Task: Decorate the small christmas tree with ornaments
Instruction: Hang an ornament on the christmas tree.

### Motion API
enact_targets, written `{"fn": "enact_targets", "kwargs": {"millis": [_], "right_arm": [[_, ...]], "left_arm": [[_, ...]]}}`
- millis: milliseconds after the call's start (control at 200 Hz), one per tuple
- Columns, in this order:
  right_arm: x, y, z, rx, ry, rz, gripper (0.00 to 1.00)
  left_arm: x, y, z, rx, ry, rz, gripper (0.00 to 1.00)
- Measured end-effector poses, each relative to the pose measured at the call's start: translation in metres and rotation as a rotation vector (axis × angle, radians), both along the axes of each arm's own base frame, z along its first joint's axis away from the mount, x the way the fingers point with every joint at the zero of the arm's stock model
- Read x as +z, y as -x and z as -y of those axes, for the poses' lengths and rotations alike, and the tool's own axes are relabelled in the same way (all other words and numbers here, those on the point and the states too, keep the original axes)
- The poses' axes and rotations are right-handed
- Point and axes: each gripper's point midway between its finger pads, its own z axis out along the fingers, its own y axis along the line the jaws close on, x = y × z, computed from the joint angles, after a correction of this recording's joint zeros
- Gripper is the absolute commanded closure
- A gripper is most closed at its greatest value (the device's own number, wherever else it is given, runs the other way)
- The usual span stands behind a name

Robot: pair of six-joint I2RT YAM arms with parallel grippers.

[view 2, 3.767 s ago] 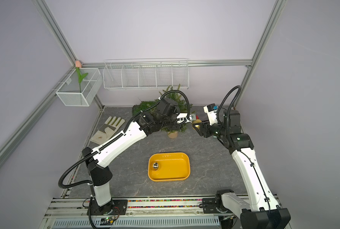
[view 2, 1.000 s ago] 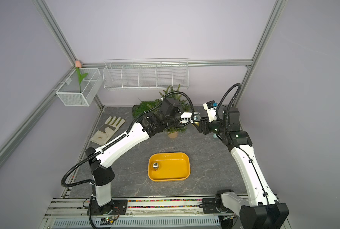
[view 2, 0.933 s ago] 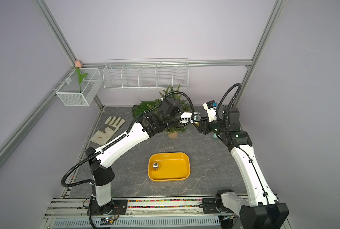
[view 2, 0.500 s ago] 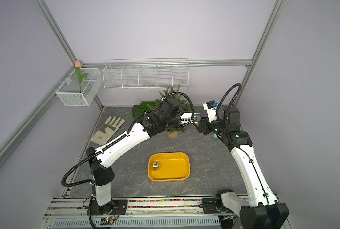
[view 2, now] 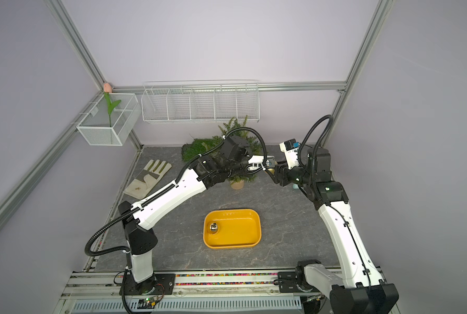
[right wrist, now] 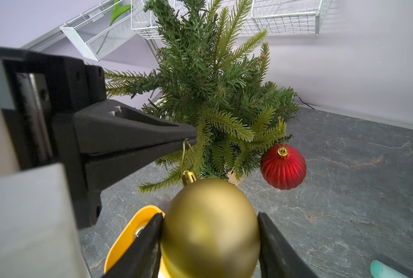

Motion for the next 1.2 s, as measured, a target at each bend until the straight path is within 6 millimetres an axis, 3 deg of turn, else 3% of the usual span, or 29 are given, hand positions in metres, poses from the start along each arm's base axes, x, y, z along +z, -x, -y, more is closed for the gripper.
{"fn": "enact_targets", "kwargs": {"millis": [810, 1010, 1200], "right_arm": [[-0.014, -0.010, -0.007, 0.034, -0.016, -0.045, 0.61], [-0.016, -0.013, -0.008, 0.037, -0.020, -0.049, 0.61], [-0.018, -0.014, -0.008, 0.035, -0.020, -0.055, 0.61]], "left_arm": [[-0.007, -0.007, -0.008, 0.054, -0.002, 0.006, 1.00], [-0.006, -0.008, -0.009, 0.060, -0.002, 0.010, 0.70], [-0.002, -0.005, -0.011, 0.056, 0.010, 0.008, 0.62]]}}
